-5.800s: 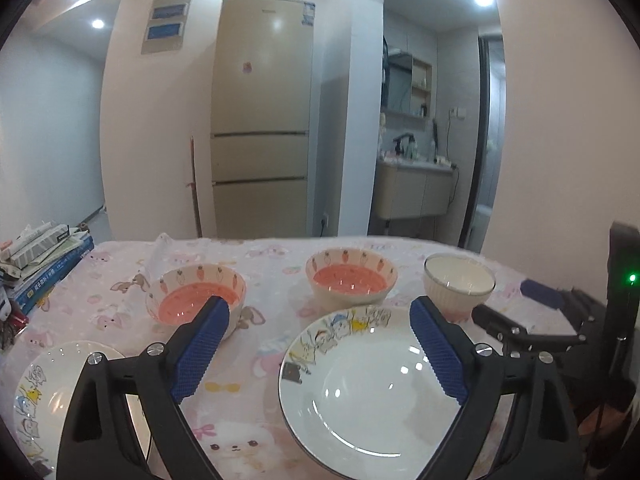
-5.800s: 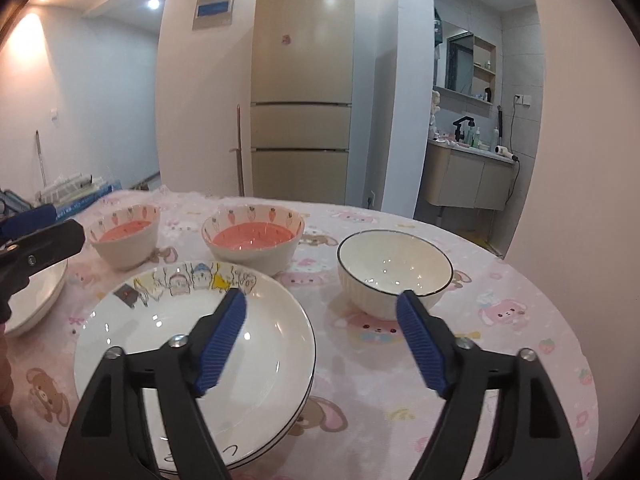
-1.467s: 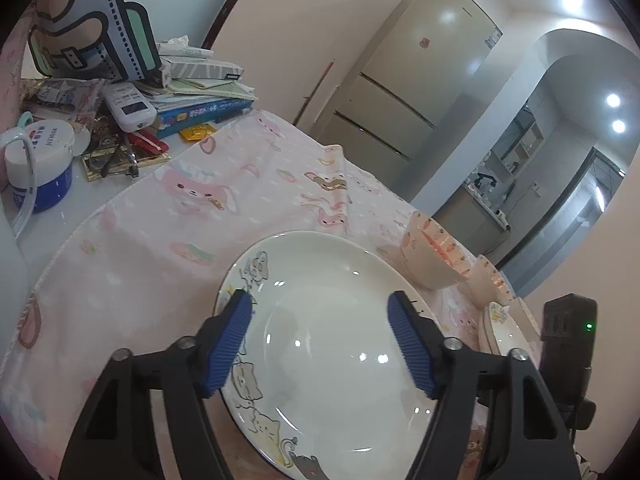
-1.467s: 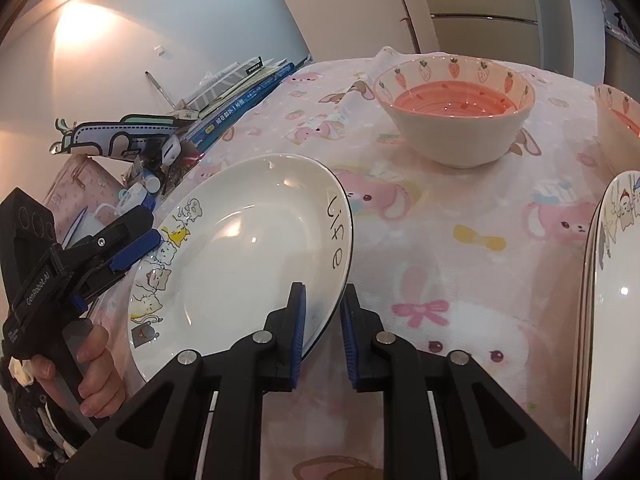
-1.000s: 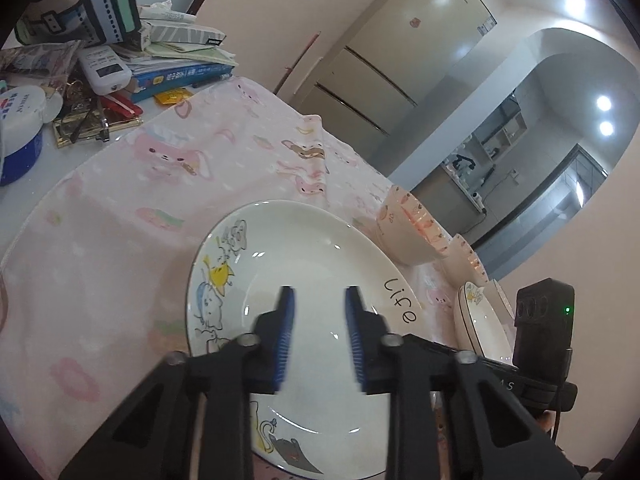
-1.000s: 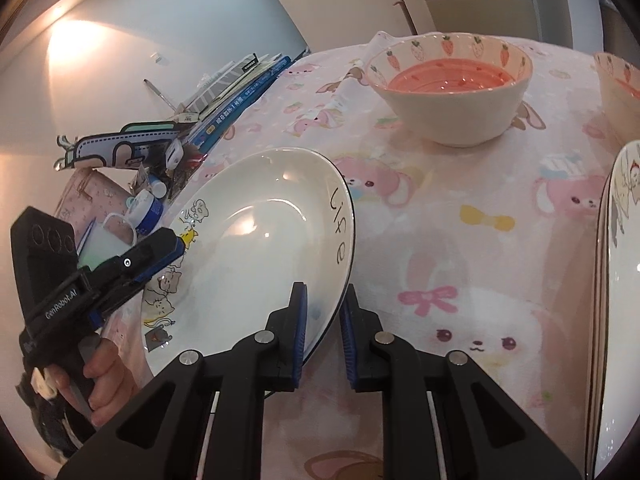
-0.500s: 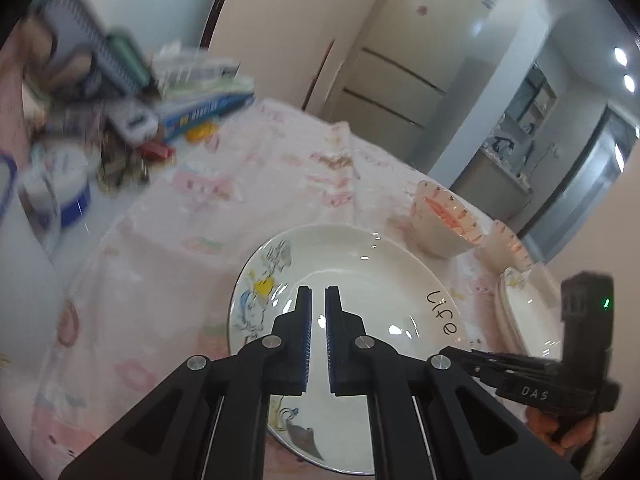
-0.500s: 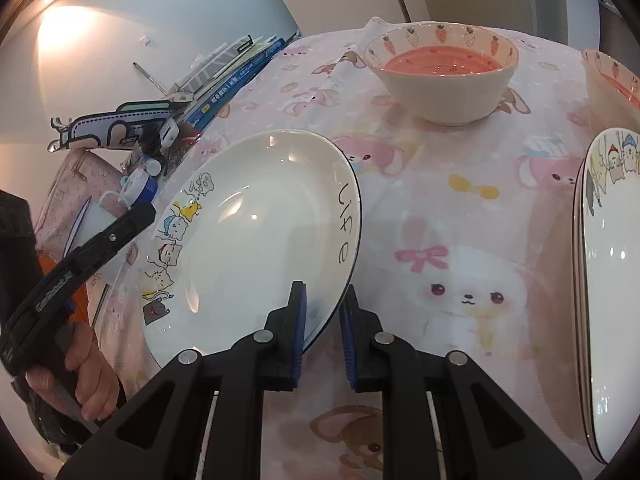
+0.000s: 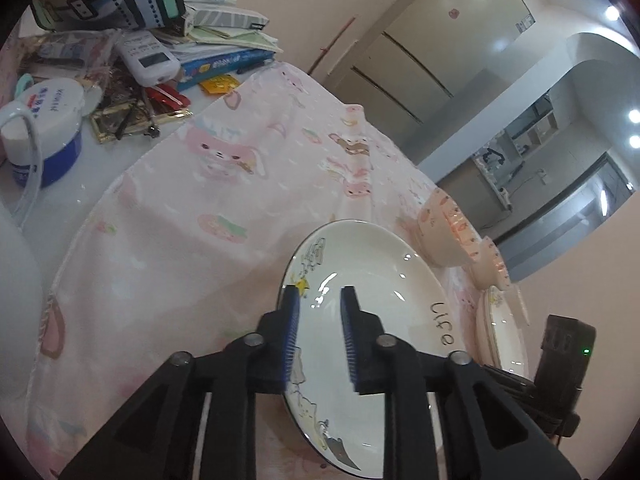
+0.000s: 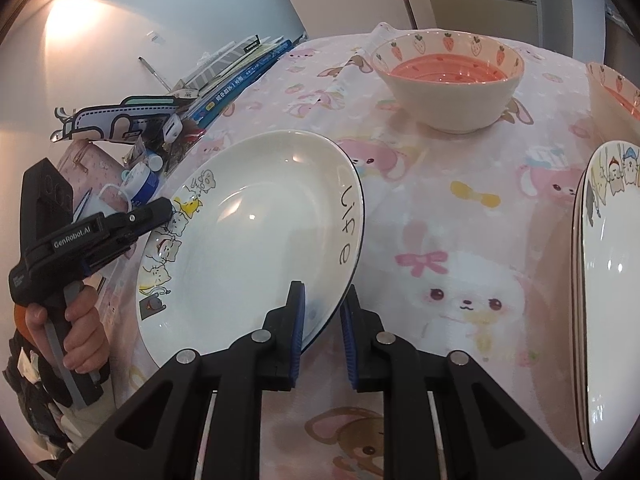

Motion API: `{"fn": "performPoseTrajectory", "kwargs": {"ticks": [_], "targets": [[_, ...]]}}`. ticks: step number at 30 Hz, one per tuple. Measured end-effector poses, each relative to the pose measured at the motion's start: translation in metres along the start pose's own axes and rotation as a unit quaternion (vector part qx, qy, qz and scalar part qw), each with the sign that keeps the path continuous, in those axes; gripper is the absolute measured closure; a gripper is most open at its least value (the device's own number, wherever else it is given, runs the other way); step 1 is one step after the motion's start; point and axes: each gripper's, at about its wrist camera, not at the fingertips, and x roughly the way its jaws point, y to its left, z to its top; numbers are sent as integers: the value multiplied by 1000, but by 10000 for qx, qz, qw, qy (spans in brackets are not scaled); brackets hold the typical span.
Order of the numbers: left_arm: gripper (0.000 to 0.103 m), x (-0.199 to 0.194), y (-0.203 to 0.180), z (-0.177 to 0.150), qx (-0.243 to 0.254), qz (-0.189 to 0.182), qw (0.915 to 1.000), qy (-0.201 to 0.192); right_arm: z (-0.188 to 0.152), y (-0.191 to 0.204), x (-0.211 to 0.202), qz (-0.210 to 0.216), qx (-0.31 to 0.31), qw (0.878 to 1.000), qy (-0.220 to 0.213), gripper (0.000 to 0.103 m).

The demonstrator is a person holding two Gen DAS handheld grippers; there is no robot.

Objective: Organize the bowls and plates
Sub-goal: 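Close the left gripper on the 'Life' plate rim while the right gripper grips it too, then lift the white 'Life' plate with both grippers and carry it toward the plate stack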

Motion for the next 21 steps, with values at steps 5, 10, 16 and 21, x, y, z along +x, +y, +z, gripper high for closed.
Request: {"fn": "performPoseTrajectory", "kwargs": {"ticks": [5, 10, 16, 21], "targets": [[77, 2, 8, 10, -312, -242, 9989, 234, 1, -1, 0, 41, 19, 10000, 14, 86], [67, -20, 6, 15, -184, 13, 9998, -122, 1, -1, 1, 54, 6, 10000, 14, 86], [58, -1, 13, 11, -264, 5, 9992, 284, 1, -2, 0, 78, 14, 10000, -8, 86], [66, 18, 21, 4, -498, -178, 9971, 543, 1, -1, 0, 75, 8, 10000, -10, 86]]}}
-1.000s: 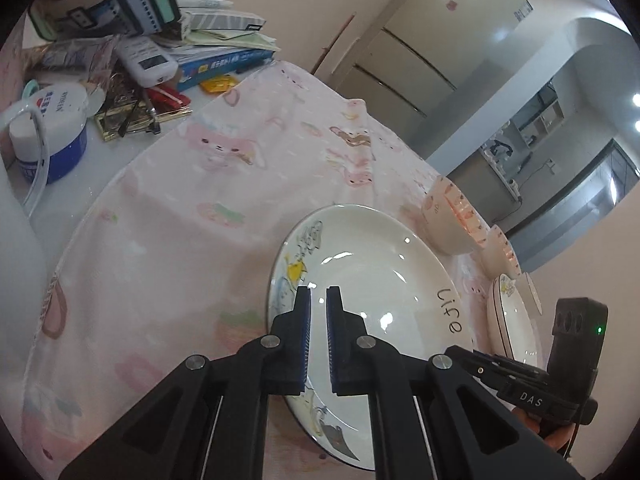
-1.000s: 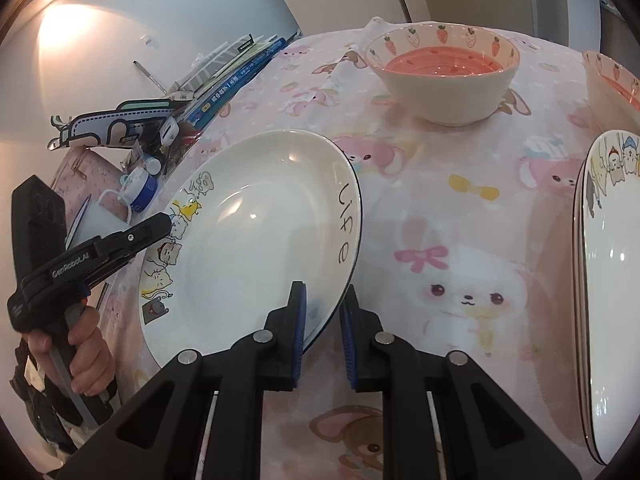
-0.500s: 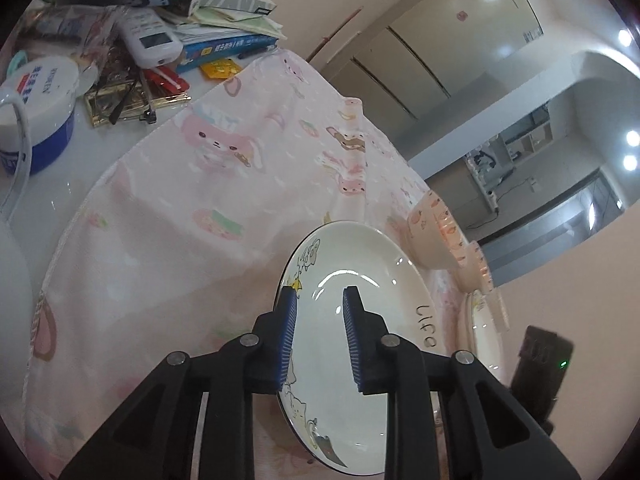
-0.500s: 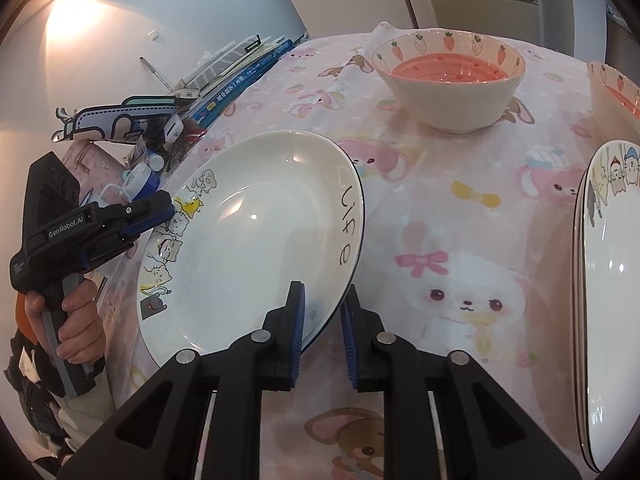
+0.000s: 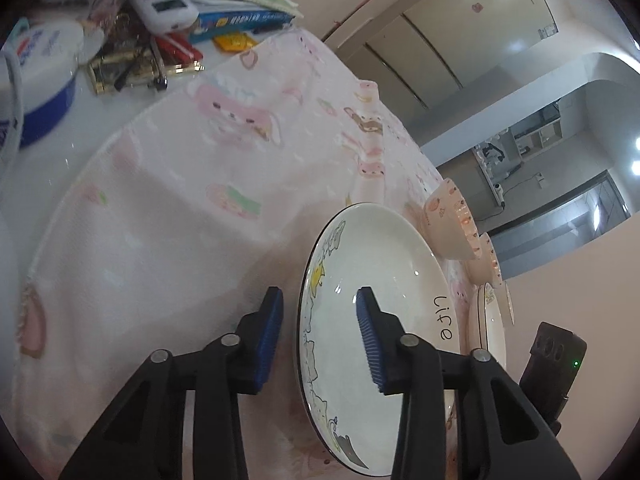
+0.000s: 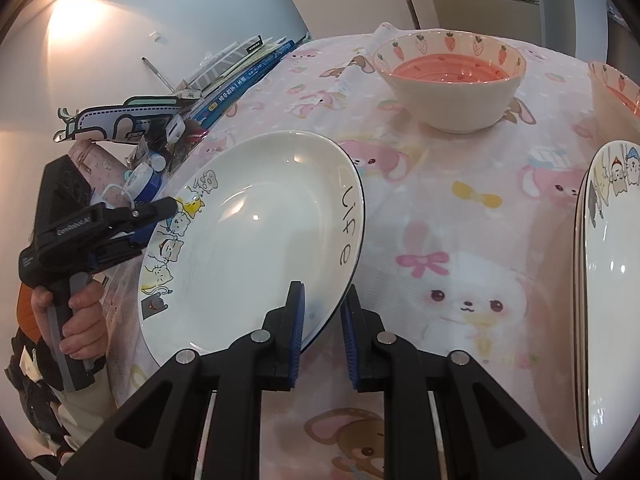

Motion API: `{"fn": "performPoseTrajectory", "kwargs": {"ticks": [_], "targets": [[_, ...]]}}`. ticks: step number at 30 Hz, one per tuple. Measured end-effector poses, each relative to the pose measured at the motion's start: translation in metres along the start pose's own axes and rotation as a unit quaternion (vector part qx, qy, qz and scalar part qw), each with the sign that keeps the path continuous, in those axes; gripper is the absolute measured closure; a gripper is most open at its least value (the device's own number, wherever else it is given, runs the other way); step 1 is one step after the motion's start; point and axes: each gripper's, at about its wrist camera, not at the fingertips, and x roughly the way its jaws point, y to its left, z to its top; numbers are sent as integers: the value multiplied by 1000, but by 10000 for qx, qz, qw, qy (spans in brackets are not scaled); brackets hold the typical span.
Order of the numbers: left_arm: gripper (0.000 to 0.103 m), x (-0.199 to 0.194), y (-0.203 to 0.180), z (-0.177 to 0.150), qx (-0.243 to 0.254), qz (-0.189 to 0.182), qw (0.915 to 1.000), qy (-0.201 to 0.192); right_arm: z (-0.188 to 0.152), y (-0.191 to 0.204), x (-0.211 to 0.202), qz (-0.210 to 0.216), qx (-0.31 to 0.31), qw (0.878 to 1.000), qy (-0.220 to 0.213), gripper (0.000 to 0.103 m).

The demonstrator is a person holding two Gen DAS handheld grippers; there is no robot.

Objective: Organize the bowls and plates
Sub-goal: 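Lift the white 'Life' plate with both grippers and carry it toward the plate stack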

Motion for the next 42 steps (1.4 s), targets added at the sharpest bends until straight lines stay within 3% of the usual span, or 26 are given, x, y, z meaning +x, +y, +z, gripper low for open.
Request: {"fn": "performPoseTrajectory", "kwargs": {"ticks": [3, 5, 8, 12, 16, 21, 29, 34, 42], "targets": [[70, 0, 1, -1, -2, -45, 10000, -26, 0, -1, 0, 46, 21, 10000, 13, 86], [80, -1, -1, -2, 57, -52, 10000, -28, 2, -5, 1, 184, 106, 9997, 85, 86], [90, 1, -5, -2, 294, 254, 9992, -6, 3, -12, 4, 432, 320, 9984, 151, 86], [92, 2, 0, -3, 231, 130, 9996, 51, 3, -10, 5, 468, 306, 9983, 177, 86], [92, 1, -10, -8, 602, 242, 9978, 120, 3, -12, 4, 500, 354, 9978, 255, 86], [92, -2, -12, -16, 561, 10, 9980, 285, 2, -18, -6, 526, 449, 9972, 297, 86], [91, 3, -43, -46, 725, 319, 9959, 426, -16, -27, -23, 329, 367, 9974, 532, 86], [91, -1, -61, -58, 997, 407, 9933, 418, -23, -37, -32, 156, 388, 9981, 455, 86], [91, 10, -49, -59, 899, 368, 9939, 525, -25, -44, -32, 258, 460, 9977, 436, 86]]}}
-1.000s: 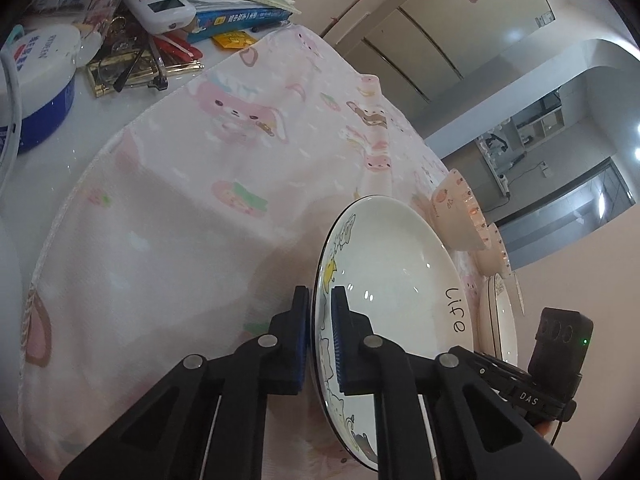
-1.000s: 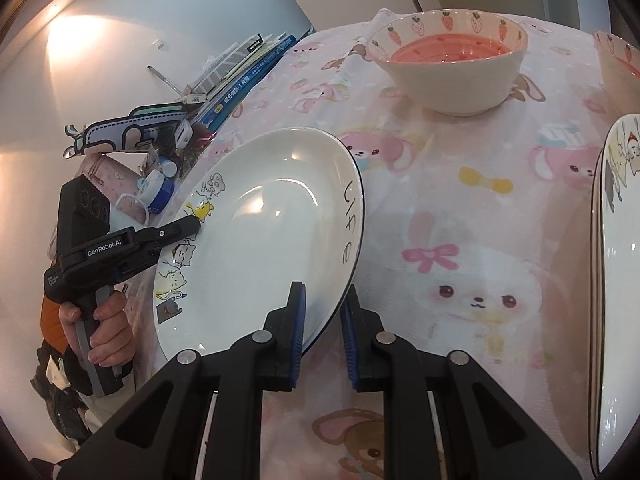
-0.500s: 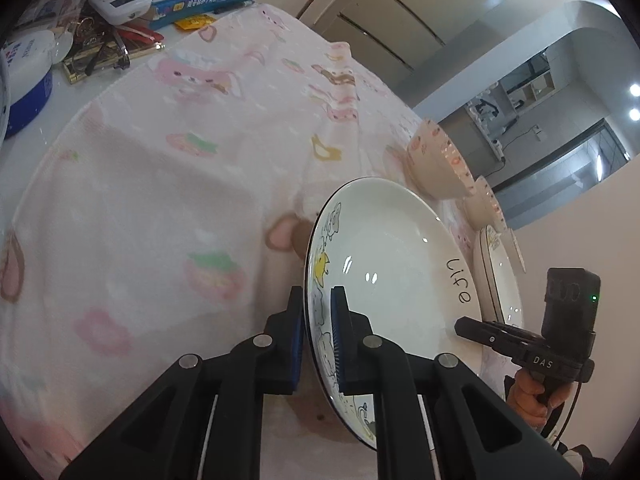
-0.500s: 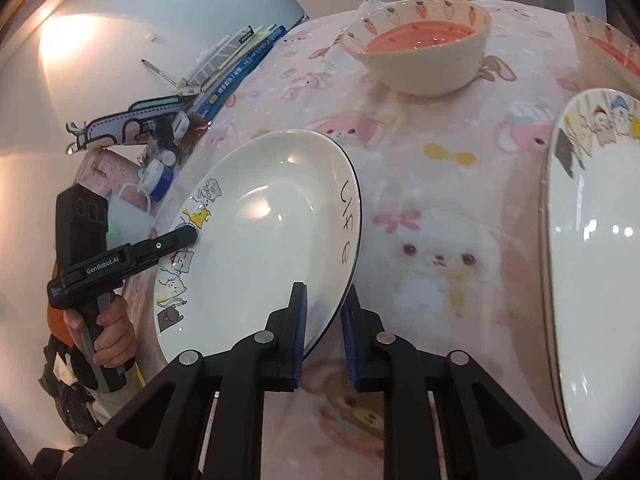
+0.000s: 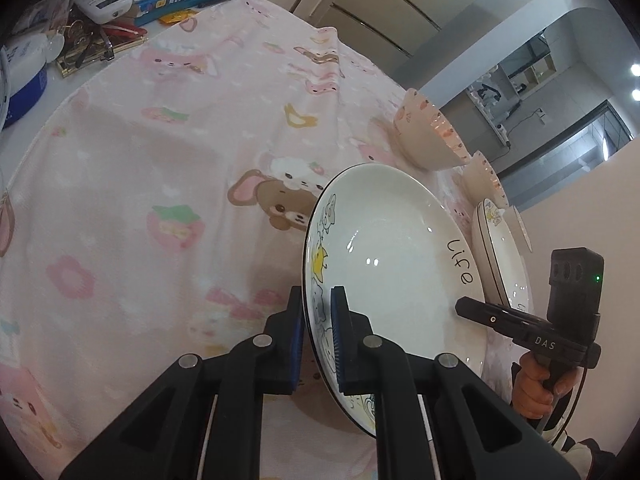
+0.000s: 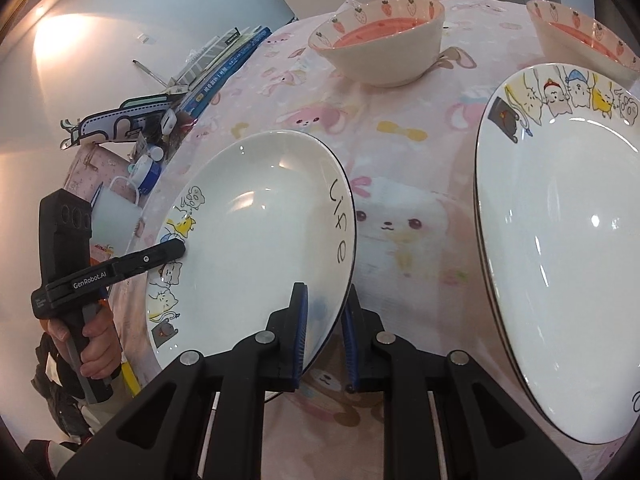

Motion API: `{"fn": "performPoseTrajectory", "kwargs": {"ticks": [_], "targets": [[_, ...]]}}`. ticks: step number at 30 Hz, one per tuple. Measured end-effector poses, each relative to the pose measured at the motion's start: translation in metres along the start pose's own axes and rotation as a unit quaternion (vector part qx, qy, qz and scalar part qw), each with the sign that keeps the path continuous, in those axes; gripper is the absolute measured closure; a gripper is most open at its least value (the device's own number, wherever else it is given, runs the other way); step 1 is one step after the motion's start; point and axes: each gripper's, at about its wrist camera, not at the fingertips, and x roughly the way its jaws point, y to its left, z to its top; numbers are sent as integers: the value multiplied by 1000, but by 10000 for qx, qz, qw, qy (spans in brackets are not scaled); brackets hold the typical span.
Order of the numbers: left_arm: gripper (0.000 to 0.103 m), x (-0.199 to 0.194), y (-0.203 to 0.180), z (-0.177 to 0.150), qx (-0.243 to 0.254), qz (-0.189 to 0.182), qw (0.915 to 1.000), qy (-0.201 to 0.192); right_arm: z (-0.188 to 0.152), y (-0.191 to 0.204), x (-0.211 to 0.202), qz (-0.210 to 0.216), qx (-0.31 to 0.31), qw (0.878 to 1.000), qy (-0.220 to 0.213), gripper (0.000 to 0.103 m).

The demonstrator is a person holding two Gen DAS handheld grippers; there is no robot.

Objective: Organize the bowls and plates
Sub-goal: 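Lift the white 'Life' plate with both grippers and carry it toward the plate stack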

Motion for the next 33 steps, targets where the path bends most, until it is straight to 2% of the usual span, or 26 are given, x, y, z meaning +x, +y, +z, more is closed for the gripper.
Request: {"fn": "performPoseTrajectory", "kwargs": {"ticks": [4, 7, 11, 15, 18, 22, 33], "targets": [[91, 2, 6, 1, -85, -184, 9998, 37, 0, 1, 2, -39, -34, 10000, 11, 86], [91, 2, 6, 2, -85, -176, 9998, 9, 1, 4, 2, -103, -125, 9999, -18, 86], [91, 0, 0, -3, 56, 41, 9999, -138, 1, 9, 4, -236, -327, 9992, -70, 84], [91, -2, -1, -6, 42, 97, 9997, -207, -1, 11, 3, -378, -365, 9985, -155, 85], [90, -4, -13, -10, 390, 465, 9976, -318, -5, 19, 2, -532, -530, 9969, -243, 84], [90, -7, -8, -8, 234, 248, 9990, -295, -6, 17, 0, -459, -529, 9971, -283, 84], [90, -13, -25, -9, 266, 216, 9987, -388, -6, 18, -22, -462, -802, 9941, -557, 84]]}}
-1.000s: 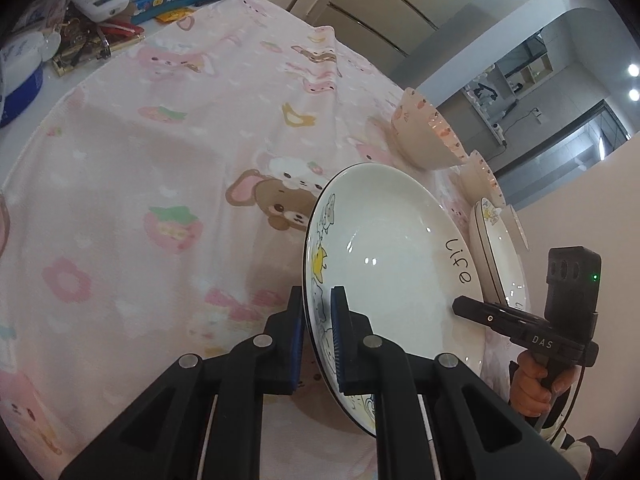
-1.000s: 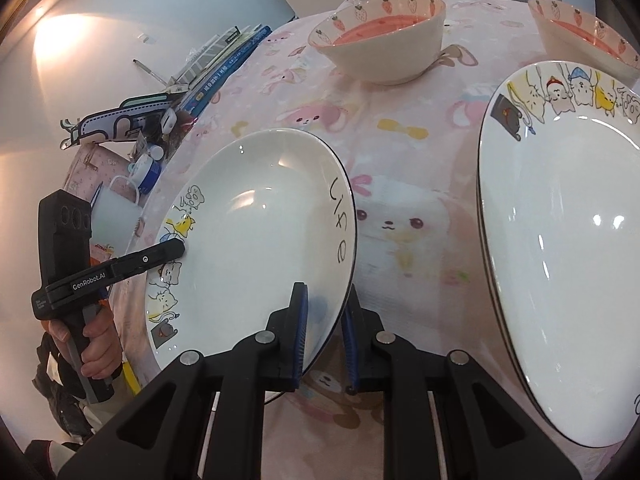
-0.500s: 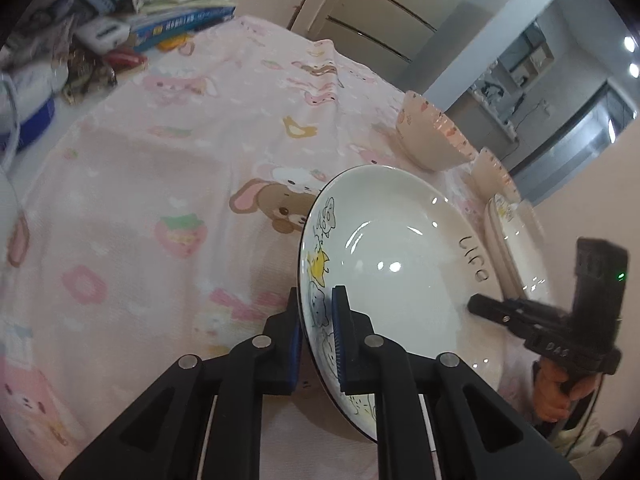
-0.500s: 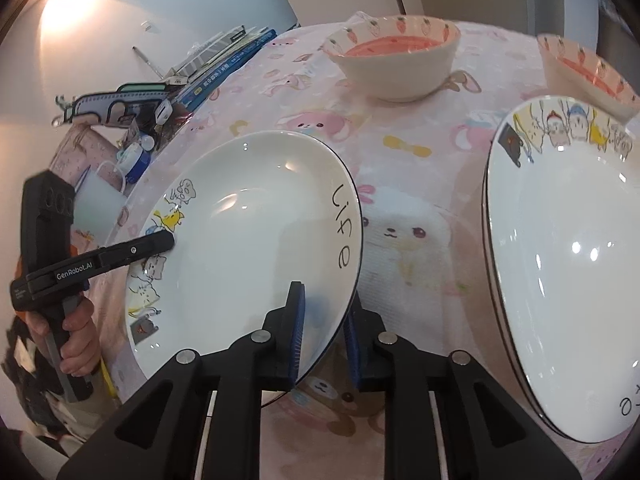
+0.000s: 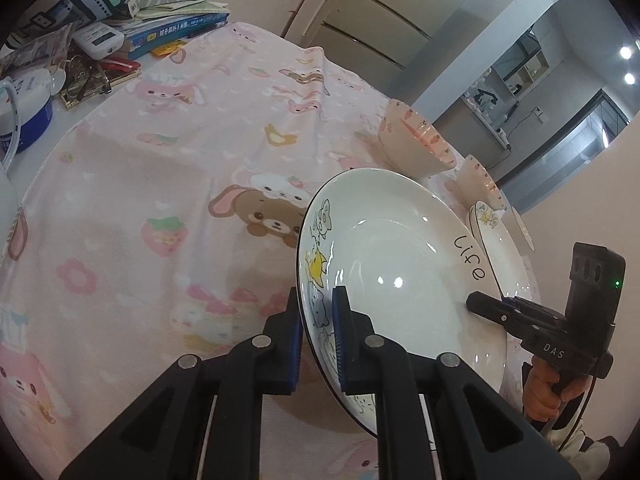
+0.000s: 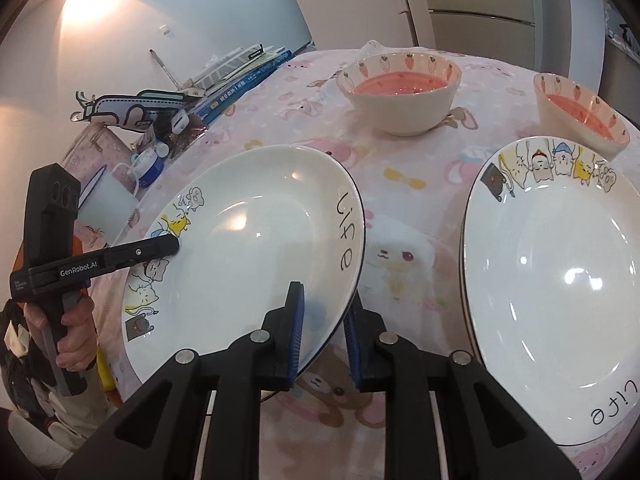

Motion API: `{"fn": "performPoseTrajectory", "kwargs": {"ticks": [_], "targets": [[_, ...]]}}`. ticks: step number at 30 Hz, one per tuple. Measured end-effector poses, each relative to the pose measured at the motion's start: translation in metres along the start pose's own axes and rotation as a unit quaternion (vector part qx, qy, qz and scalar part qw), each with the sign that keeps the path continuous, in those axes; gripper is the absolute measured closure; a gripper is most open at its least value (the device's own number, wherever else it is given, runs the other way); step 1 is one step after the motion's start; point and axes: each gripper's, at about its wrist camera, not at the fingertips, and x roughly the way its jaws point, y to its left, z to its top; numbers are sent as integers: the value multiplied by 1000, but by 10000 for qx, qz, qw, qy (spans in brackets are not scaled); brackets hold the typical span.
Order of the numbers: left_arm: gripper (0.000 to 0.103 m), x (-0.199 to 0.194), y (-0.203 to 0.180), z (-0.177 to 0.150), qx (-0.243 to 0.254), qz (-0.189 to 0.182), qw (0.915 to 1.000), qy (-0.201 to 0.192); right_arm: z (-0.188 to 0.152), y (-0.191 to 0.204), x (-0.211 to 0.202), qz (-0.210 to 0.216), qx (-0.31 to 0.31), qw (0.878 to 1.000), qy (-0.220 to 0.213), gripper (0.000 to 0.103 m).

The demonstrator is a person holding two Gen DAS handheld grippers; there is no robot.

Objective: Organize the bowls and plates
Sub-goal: 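Lift the white 'Life' plate with both grippers and carry it toward the plate stack, then lower the 'Life' plate with both grippers onto the cartoon plate stack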

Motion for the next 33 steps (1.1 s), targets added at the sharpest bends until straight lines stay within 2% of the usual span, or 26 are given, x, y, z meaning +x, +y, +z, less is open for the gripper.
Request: {"fn": "performPoseTrajectory", "kwargs": {"ticks": [9, 14, 33], "targets": [[90, -13, -23, 5, 172, -8, 9998, -134, 0, -5, -21, 85, 43, 9998, -198, 84], [90, -11, -47, 7, 395, -10, 9991, -141, -1, -16, -37, 101, 111, 9995, -295, 84], [90, 54, -163, 9, 1103, -404, 9929, 207, -28, -112, -107, -407, 861, 9911, -927, 84]]}}
